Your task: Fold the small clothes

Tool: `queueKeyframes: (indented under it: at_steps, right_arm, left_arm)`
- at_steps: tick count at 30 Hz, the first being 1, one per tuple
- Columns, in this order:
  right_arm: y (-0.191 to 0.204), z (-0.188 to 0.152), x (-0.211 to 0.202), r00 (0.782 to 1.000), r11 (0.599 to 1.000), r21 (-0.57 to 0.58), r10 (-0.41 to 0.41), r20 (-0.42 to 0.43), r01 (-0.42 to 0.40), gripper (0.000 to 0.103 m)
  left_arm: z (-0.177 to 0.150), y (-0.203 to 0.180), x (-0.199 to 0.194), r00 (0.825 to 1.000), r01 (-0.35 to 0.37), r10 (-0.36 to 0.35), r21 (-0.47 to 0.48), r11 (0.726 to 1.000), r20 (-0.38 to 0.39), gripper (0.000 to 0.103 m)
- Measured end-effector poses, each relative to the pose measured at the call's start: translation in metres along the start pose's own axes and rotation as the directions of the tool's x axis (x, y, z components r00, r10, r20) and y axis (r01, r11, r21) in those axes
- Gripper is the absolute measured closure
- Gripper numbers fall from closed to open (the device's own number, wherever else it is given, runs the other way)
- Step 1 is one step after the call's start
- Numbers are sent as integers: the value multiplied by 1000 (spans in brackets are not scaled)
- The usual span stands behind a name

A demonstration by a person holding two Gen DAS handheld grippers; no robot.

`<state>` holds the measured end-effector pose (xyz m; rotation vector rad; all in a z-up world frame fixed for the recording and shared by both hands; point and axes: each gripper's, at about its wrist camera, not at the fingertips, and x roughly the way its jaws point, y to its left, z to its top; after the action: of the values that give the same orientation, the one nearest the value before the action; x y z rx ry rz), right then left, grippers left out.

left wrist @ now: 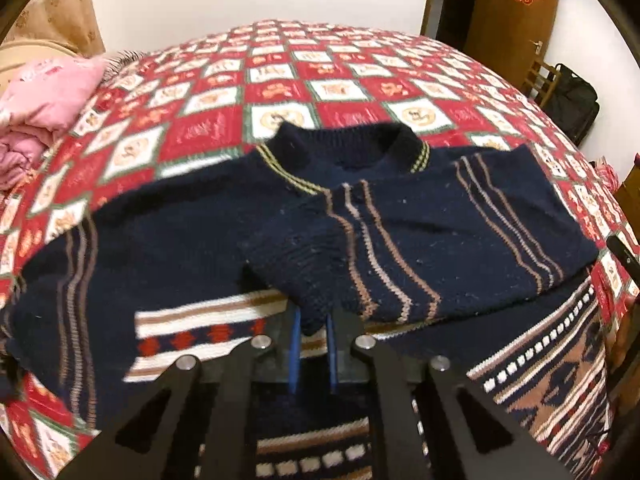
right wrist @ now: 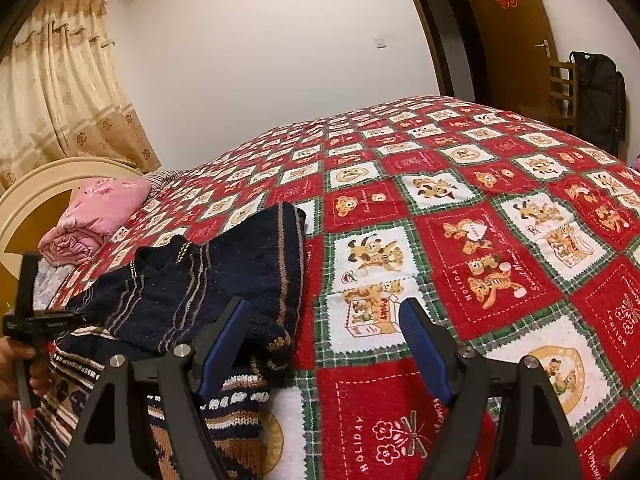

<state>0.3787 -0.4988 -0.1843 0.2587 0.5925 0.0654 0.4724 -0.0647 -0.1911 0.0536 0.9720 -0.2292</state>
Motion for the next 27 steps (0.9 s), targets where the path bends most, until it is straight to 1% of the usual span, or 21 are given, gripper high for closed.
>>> queueKeyframes:
  at_steps: [2, 3, 4, 7, 8, 9, 10, 12, 13, 14, 15, 16, 17, 18, 19, 20, 21, 23, 25, 26, 27]
  right_arm:
    - [2, 0, -1, 1000, 1000, -5, 0, 4, 0, 25]
    - [3, 0, -1, 1000, 1000, -11, 0, 5, 0, 25]
    - [6, 0, -2, 1000, 1000, -25, 0, 6, 1, 25]
    - [21, -1, 0, 1000, 995, -96, 14, -1, -14, 25]
    - [29, 0, 3, 1000, 991, -130, 12, -17, -14, 25]
    - [36, 0, 7, 999, 987, -158, -9, -35, 3, 25]
    - [39, -1, 11, 999, 986, -167, -30, -45, 22, 25]
    - [41, -3, 25, 988, 980, -176, -113, -105, 94, 25]
    - [39, -6, 37, 974, 976, -177, -153, -165, 124, 25]
    - [34, -9, 46, 963, 979, -161, -160, -217, 126, 25]
    - [27, -10, 47, 962, 985, -128, -143, -234, 115, 25]
    - [24, -8, 44, 965, 988, -107, -136, -224, 114, 25]
    - [22, -5, 36, 971, 988, -91, -137, -195, 122, 24]
    - [22, -1, 25, 978, 988, -85, -143, -154, 131, 24]
    - [24, 2, 17, 983, 987, -80, -146, -115, 137, 24]
    - [28, 6, 8, 987, 988, -72, -142, -71, 137, 24]
    - [33, 10, 4, 990, 989, -73, -129, -49, 126, 24]
    - [49, 14, 9, 989, 985, -116, -137, -64, 129, 24]
    - [62, 10, 29, 976, 967, -195, -187, -113, 162, 24]
    - [65, 3, 44, 954, 947, -243, -253, -161, 210, 24]
    - [63, -5, 59, 928, 935, -267, -295, -229, 231, 24]
  left_arm:
    - [0, 6, -4, 1000, -8, 8, 7, 1000, 9, 92]
    - [0, 8, -2, 999, -32, 32, 12, 999, 5, 92]
    - [-1, 11, 1, 999, -40, 40, 9, 999, 0, 92]
    - [-3, 12, 9, 1000, -4, 4, -3, 1000, -3, 91]
    - [-4, 8, 12, 1000, 2, -2, 2, 1000, -7, 89]
    - [-5, 6, 14, 1000, 9, -9, 2, 1000, -10, 86]
    - [-5, 2, 17, 1000, -4, 4, 1, 1000, -8, 81]
    - [-6, -3, 20, 999, -42, 43, 19, 999, -18, 73]
    - [-7, -3, 19, 999, -48, 48, 21, 999, -18, 70]
    - [-7, -2, 16, 999, -45, 45, 16, 999, -18, 68]
    - [-8, 0, 11, 999, -35, 35, 11, 999, -17, 63]
    - [-10, 2, 3, 999, -33, 33, 10, 999, -9, 56]
    - [-13, 3, -5, 999, -38, 38, 15, 999, 9, 50]
    - [-16, 4, -13, 998, -45, 44, 29, 999, 33, 35]
    - [-20, 6, -24, 996, -61, 58, 51, 997, 66, 23]
    - [-23, 8, -30, 994, -76, 70, 63, 995, 86, 20]
    - [-27, 13, -38, 989, -99, 89, 78, 992, 115, 20]
    - [-33, 24, -43, 986, -127, 116, 86, 988, 122, 20]
    - [-38, 41, -44, 984, -148, 141, 60, 987, 105, 20]
    - [-40, 48, -45, 984, -155, 150, 45, 987, 100, 20]
    - [-43, 58, -47, 982, -165, 162, 24, 986, 95, 20]
